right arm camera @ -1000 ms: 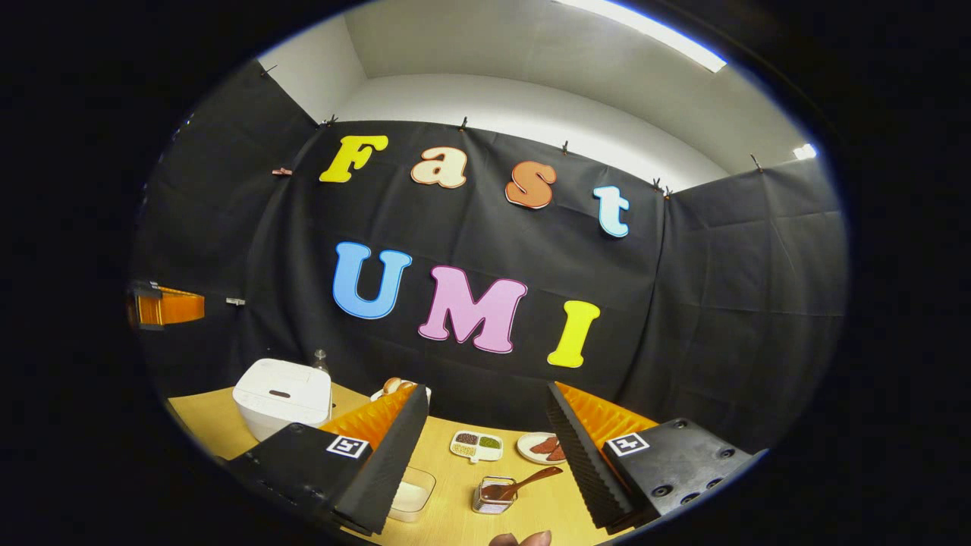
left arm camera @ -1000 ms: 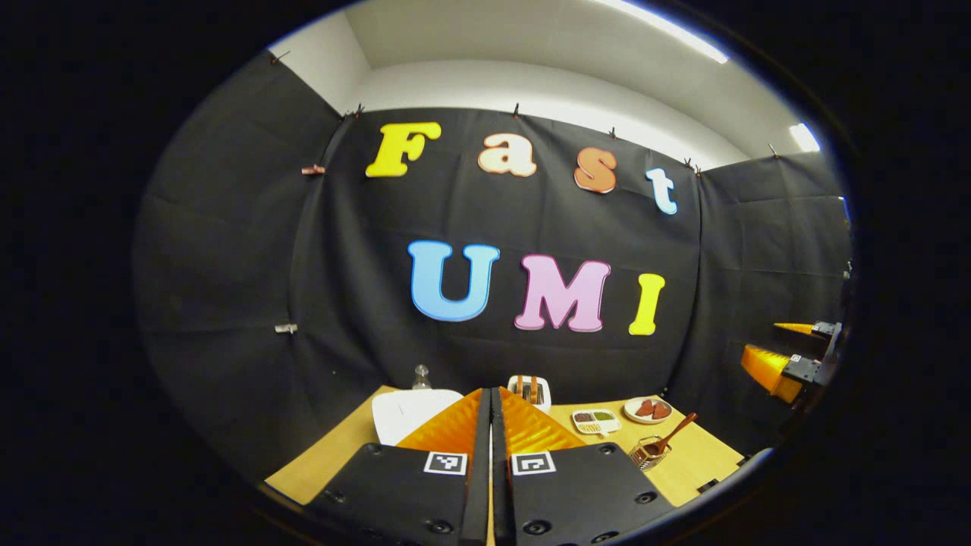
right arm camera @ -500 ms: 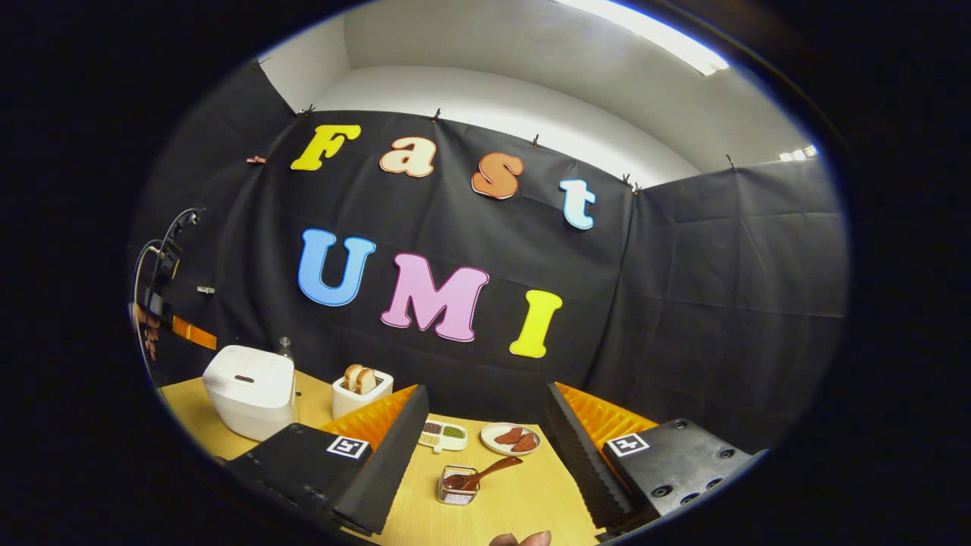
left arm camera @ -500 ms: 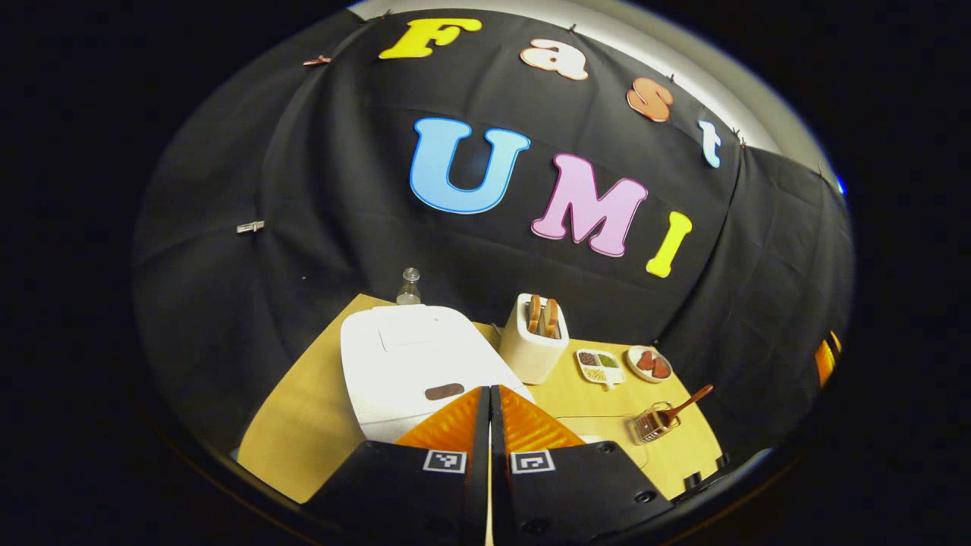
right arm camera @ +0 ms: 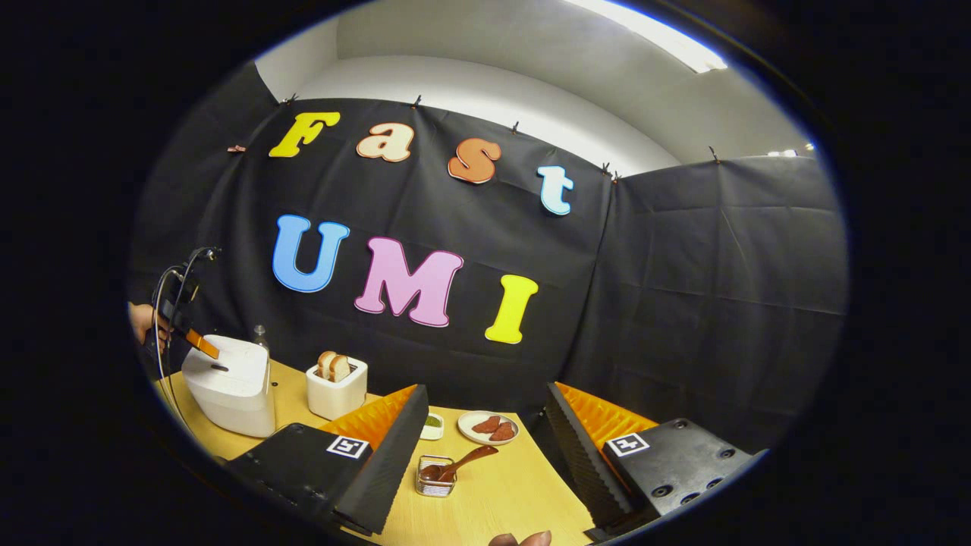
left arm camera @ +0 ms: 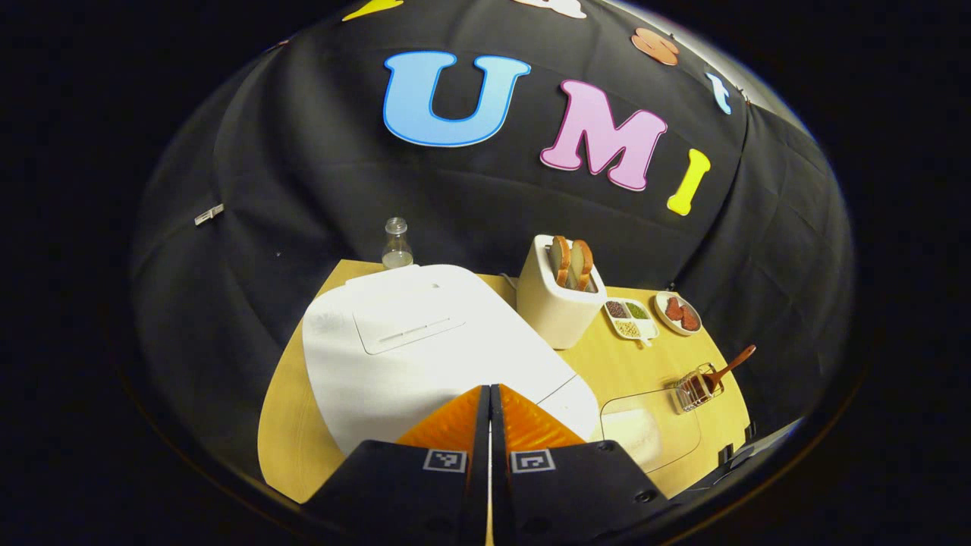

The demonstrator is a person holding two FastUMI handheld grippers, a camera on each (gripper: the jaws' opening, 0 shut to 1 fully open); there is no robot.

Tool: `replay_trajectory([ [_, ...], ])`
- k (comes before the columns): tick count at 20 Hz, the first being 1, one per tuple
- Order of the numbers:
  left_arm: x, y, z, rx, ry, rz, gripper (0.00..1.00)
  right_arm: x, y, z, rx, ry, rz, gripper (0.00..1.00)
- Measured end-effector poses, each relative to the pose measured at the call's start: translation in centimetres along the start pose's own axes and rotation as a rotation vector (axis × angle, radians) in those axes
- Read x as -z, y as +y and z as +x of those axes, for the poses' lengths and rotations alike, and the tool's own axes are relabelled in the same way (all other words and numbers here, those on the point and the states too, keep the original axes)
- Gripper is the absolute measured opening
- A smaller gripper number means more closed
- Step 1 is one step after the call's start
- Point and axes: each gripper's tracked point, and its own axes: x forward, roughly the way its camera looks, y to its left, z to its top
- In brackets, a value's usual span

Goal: Close the left gripper, press the button to open the rice cooker; take a wooden spoon from the chopstick holder with the right hand, scoop a spoonful of rice and pour it into the rice cooker, then put the wooden spoon back into the chopstick holder.

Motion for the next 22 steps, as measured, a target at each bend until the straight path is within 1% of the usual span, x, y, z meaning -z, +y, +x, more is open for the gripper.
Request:
replay_trajectory([
  [2, 0.3, 0.4, 0.9, -0.009, 0.019, 0.016, 0.07, 0.2, -0.1, -0.1, 0.006, 0.006, -0.003, 0.97],
  [5, 1.2, 0.4, 2.1, -0.009, 0.061, 0.012, 0.07, 0.6, -0.1, 0.0, 0.009, 0.017, -0.015, 0.97],
  [7, 1.4, 0.6, 2.2, -0.012, 0.076, 0.027, 0.08, 0.5, 0.1, 0.0, 0.006, 0.017, -0.012, 0.96],
  [10, 2.1, 0.5, 2.3, -0.035, 0.127, 0.038, 0.08, 0.6, 0.9, 0.1, -0.007, 0.016, -0.023, 0.97],
  [11, 2.5, 0.4, 2.2, -0.044, 0.153, 0.052, 0.10, 0.5, 1.0, 0.2, -0.009, 0.014, -0.028, 0.98],
  [12, 2.4, 0.5, 2.4, -0.051, 0.154, 0.070, 0.08, 0.4, 1.1, 0.2, -0.010, 0.011, -0.028, 0.98],
  [13, 2.3, 0.5, 2.3, -0.058, 0.150, 0.080, 0.08, 0.3, 1.1, 0.1, -0.012, 0.007, -0.026, 0.98],
  [15, 0.9, 0.2, 1.7, -0.068, 0.094, 0.084, 0.08, 0.5, 1.0, 0.0, -0.014, 0.007, -0.025, 0.97],
  [18, -2.6, 0.4, -0.5, -0.084, -0.062, 0.087, 0.08, 1.1, 0.1, -0.3, -0.007, 0.014, -0.021, 0.97],
  [19, -4.1, 0.6, -1.3, -0.101, -0.109, 0.097, 0.08, 1.2, 0.0, -0.3, -0.008, 0.018, -0.016, 0.96],
  [22, -7.7, 1.0, -3.6, -0.150, -0.225, 0.160, 0.08, 1.4, -0.8, -0.4, -0.001, 0.021, 0.009, 0.98],
])
